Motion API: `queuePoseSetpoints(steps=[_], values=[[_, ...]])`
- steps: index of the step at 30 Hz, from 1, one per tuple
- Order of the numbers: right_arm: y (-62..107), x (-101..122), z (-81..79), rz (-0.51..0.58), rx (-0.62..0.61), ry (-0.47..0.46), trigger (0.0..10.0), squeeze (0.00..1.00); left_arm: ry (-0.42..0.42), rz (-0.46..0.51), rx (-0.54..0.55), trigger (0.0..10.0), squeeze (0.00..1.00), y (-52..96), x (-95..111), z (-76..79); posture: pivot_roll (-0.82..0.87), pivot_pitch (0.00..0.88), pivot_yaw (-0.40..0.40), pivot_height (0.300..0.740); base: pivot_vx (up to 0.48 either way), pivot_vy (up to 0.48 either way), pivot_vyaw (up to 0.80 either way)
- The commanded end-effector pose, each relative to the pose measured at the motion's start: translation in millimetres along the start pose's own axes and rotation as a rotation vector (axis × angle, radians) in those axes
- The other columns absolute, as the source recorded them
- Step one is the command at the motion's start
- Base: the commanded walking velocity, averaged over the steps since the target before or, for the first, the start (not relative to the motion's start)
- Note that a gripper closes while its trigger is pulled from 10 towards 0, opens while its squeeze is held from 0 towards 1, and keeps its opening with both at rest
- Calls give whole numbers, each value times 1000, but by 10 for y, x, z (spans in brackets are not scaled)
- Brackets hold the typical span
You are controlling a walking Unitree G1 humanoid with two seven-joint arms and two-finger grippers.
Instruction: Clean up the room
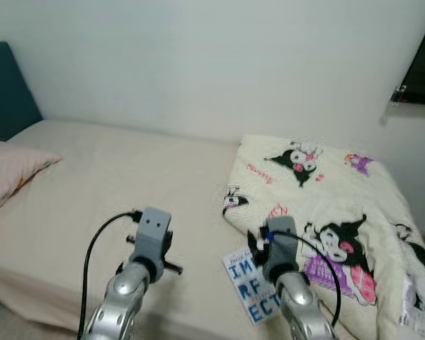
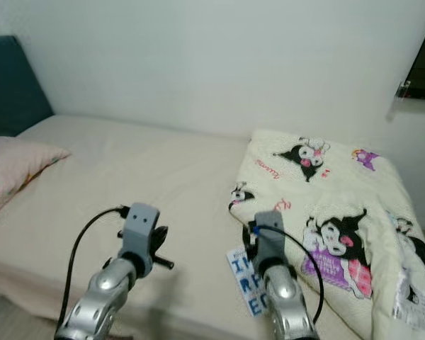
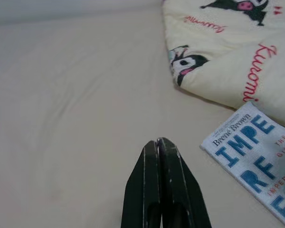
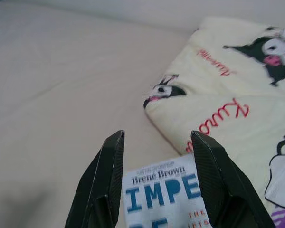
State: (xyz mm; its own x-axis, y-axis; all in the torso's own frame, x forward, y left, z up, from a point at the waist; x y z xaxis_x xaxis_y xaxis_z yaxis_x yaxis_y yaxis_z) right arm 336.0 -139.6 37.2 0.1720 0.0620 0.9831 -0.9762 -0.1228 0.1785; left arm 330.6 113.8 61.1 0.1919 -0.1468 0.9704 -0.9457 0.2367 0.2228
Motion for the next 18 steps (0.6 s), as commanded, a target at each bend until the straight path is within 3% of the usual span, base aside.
queuePoseSetpoints(steps=[1, 4, 8, 16, 18], values=[[-10, 17, 0, 1, -3, -18, 10000, 0, -7, -6, -4, 10000, 0, 6, -16, 7, 47, 0, -3, 740, 0, -330, 0], [-9, 18, 5, 0, -6, -19, 10000, 0, -4, -18, 0, 10000, 0, 3, -29, -4, 44, 0, 0, 740, 0, -170, 0], [-6, 20, 20, 0, -11, -21, 10000, 0, 4, -60, 16, 10000, 0, -23, -82, -37, 43, 2, 1, 740, 0, 472, 0], [-3, 23, 39, 2, -20, -23, 10000, 0, 6, -48, 14, 10000, 0, -53, -57, -30, 37, 3, 8, 740, 0, 474, 0], [-3, 26, 43, 2, -24, -23, 10000, 0, -2, -33, 17, 10000, 0, -60, -28, -26, 36, 6, 10, 740, 0, 0, 0]])
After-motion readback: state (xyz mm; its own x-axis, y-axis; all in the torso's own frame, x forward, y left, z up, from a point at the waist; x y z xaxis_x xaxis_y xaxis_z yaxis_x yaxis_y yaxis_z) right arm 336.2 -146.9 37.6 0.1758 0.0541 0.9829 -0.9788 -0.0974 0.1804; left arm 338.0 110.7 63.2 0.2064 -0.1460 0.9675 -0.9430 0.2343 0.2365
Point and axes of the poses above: a point about 5 cm out from each wrist's last joint towards the gripper, its own y axis pointing back from the gripper into the wrist, its own x axis along the axis of the wrist's last joint, z = x × y, the point moved 5 cm from there along -y, pointing out of the wrist towards the gripper, and after that the axes turned 1 degree about -y, right-handed, at the moved point
